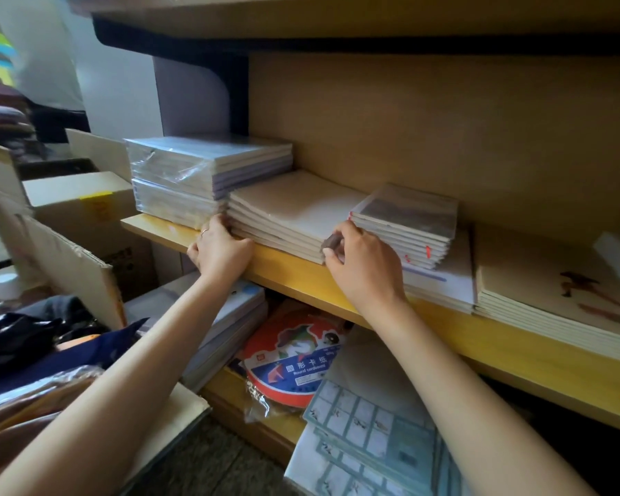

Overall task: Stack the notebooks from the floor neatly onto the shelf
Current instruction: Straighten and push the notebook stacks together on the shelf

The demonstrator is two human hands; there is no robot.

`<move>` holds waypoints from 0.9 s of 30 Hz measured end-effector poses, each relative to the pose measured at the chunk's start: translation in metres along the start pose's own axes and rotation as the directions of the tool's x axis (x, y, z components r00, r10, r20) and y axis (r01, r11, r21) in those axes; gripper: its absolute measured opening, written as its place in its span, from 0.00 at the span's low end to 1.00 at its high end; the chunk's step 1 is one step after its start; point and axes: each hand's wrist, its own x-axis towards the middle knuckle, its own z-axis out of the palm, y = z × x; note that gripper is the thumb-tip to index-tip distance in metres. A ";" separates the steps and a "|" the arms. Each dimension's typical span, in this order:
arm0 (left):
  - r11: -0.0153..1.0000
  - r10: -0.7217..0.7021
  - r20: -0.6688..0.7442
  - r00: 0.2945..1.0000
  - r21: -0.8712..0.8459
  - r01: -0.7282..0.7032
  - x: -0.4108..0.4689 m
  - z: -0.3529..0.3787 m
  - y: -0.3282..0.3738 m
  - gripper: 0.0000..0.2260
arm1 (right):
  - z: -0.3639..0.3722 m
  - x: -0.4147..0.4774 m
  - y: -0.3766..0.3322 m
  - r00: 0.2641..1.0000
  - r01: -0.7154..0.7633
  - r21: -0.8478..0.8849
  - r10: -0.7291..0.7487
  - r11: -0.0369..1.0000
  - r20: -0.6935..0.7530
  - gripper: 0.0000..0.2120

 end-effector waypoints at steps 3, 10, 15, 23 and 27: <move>1.000 -0.001 0.006 1.000 0.007 0.001 0.004 -0.001 0.000 0.25 | -0.001 0.000 -0.001 1.000 0.008 0.002 -0.008 1.000 0.017 0.13; 0.995 0.099 0.108 0.989 0.008 -0.100 0.007 -0.012 -0.010 0.26 | -0.001 0.000 -0.002 0.999 0.025 -0.007 -0.025 1.000 0.026 0.18; 0.988 0.152 0.111 0.982 0.009 -0.154 0.001 -0.013 -0.013 0.26 | -0.001 -0.001 -0.002 1.000 0.015 0.003 -0.015 1.000 0.011 0.19; 0.987 0.134 0.057 0.989 0.077 -0.138 -0.009 -0.005 -0.002 0.31 | -0.001 -0.001 0.002 1.000 0.020 0.035 -0.020 0.999 0.005 0.19; 0.999 0.053 0.055 0.997 0.001 -0.053 -0.001 -0.009 0.003 0.27 | 0.001 0.001 0.001 0.999 0.037 0.038 -0.038 0.999 0.036 0.20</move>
